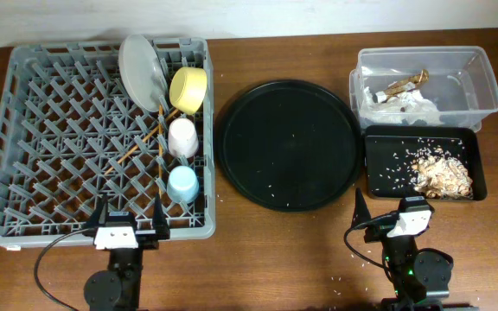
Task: Sort waste into correct bins and load items into the dishwasher rack
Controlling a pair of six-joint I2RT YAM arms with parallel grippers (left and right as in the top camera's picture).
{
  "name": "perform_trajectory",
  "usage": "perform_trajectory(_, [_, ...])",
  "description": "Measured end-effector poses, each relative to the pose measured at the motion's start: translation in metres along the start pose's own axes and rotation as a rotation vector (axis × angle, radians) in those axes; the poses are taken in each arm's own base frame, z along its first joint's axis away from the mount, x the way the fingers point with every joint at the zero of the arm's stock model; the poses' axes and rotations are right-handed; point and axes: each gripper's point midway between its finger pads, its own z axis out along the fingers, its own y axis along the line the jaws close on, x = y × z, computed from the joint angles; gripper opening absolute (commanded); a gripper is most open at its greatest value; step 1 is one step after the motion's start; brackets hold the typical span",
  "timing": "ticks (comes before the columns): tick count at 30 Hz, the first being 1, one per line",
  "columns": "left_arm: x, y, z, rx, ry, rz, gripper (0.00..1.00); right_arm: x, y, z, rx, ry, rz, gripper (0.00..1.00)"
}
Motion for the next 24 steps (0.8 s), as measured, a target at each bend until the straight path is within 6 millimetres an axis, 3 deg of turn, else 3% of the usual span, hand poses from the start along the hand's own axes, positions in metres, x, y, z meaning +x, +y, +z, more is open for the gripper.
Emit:
perform_trajectory(3, [0.017, 0.000, -0.001, 0.001, 0.067, -0.001, 0.99, 0.000, 0.000, 0.000, 0.000, 0.000, 0.000, 0.98])
perform_trajectory(24, [0.017, 0.000, -0.001, 0.001, 0.068, -0.001, 0.99, 0.000, 0.000, 0.000, 0.000, 0.000, 0.000, 0.98])
